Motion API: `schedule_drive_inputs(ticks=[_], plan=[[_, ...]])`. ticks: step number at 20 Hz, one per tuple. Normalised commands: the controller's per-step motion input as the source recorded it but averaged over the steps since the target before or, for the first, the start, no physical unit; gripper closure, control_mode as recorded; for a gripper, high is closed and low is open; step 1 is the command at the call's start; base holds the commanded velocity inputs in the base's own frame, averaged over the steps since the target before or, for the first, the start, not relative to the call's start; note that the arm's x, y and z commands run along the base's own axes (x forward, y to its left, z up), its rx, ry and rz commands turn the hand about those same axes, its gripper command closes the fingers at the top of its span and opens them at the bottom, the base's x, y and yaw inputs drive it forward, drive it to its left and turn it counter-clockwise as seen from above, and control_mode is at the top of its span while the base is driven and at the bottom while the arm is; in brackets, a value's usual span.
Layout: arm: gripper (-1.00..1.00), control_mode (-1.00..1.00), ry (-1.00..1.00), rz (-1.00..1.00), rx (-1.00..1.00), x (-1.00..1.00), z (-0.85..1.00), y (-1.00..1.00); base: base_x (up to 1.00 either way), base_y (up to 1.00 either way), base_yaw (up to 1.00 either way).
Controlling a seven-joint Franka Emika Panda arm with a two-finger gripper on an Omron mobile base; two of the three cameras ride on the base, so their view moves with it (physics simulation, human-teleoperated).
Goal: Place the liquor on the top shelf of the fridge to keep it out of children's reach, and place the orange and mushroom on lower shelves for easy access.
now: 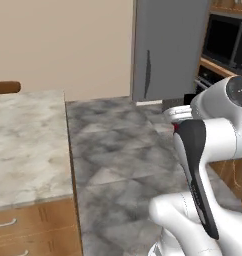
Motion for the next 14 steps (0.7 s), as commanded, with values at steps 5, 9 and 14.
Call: schedule_drive_inputs(ticks=[5, 9, 14], plan=[[1.00, 1.00, 0.00, 0.00, 0.00, 0.00, 0.00, 0.00, 0.84, -0.91, 0.18], [1.00, 1.00, 0.00, 0.00, 0.00, 0.00, 0.00, 0.00, 1.00, -0.52, 0.38], [1.00, 1.00, 0.00, 0.00, 0.00, 0.00, 0.00, 0.00, 1.00, -0.28, 0.40]])
